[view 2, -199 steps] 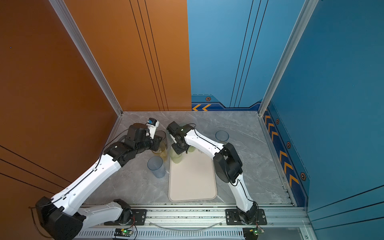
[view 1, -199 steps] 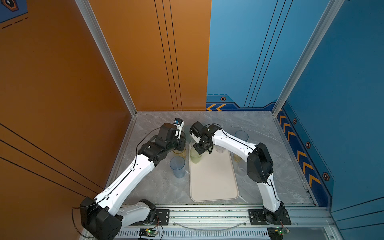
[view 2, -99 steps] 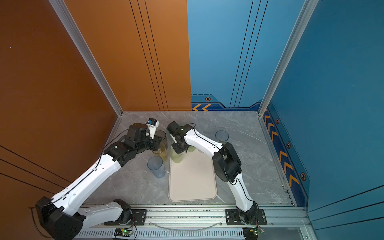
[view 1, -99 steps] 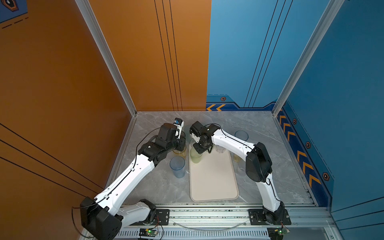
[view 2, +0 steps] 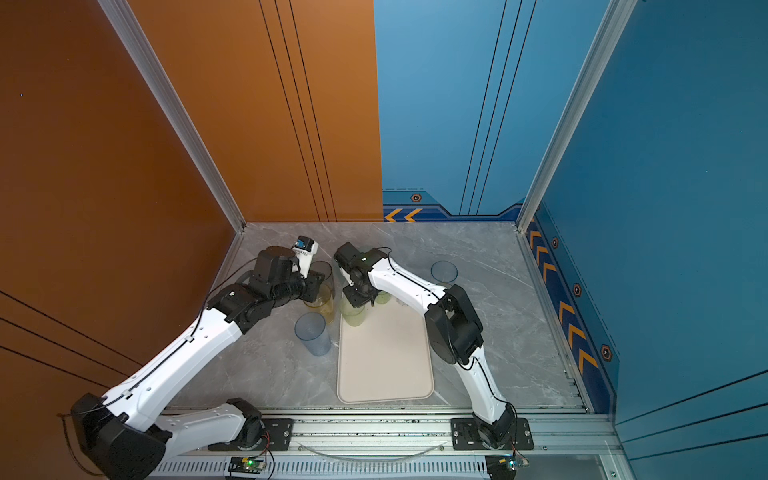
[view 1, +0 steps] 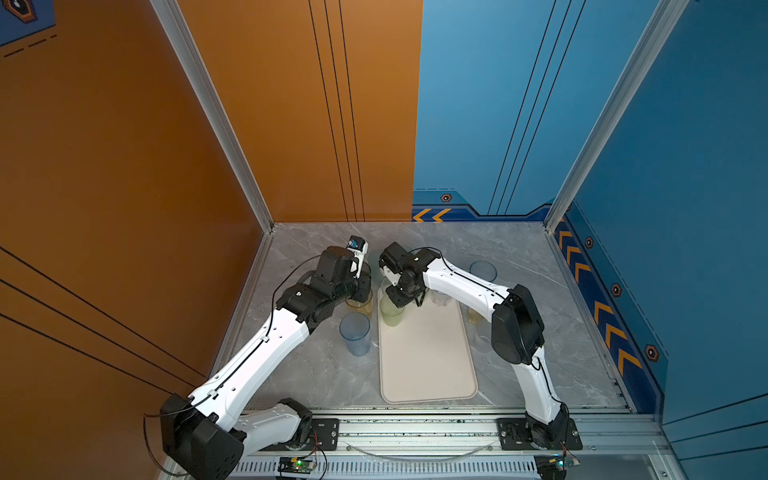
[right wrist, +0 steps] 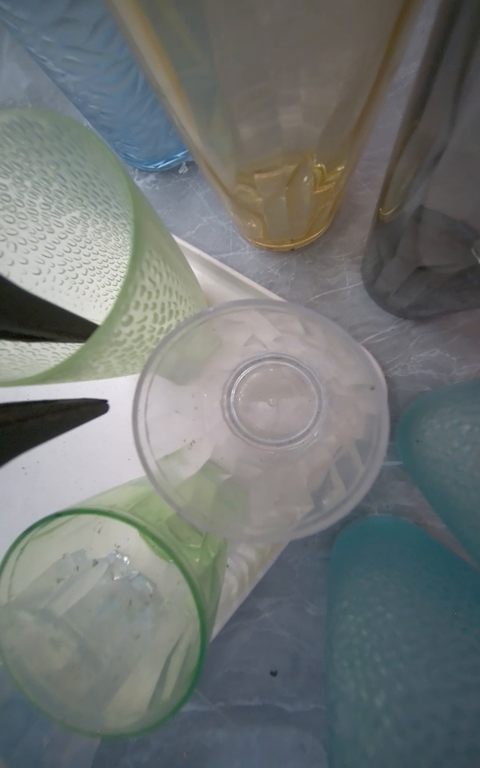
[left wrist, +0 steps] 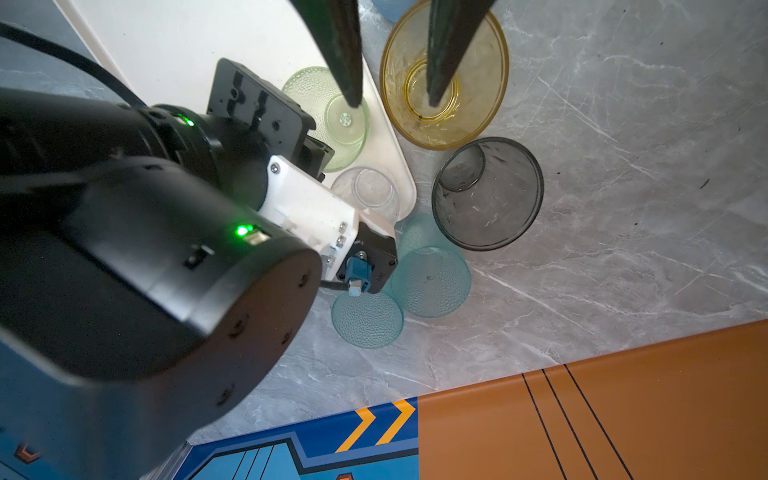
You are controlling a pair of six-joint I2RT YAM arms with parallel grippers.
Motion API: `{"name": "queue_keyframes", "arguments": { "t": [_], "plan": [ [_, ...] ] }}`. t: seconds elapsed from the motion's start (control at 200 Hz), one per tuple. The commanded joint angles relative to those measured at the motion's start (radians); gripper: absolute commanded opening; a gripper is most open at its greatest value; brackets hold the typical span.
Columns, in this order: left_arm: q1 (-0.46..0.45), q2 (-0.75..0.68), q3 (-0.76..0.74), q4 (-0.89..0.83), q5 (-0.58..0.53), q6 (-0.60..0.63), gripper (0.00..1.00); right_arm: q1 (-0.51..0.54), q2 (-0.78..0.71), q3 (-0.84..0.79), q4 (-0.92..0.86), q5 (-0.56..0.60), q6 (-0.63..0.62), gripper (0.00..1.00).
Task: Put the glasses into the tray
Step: 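Lower the dotted green cup onto the tray and open the right gripper, then withdraw the right gripper while the left gripper reaches toward the frosted clear cup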
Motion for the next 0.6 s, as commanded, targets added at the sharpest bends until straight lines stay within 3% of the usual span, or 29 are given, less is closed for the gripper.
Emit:
{"name": "queue_keyframes", "arguments": {
  "t": [0.0, 0.381, 0.596],
  "plan": [
    [0.013, 0.0, 0.01, -0.017, 0.019, 0.013, 0.28, -0.007, -0.077, -0.014, 0.024, -0.009, 0.017, 0.26],
    [0.002, 0.011, 0.016, -0.026, -0.005, 0.019, 0.27, -0.043, -0.248, -0.125, 0.099, -0.039, 0.04, 0.28],
    [-0.041, 0.036, 0.041, -0.052, -0.039, 0.03, 0.27, -0.082, -0.428, -0.316, 0.202, -0.046, 0.084, 0.28]
  ]
}}
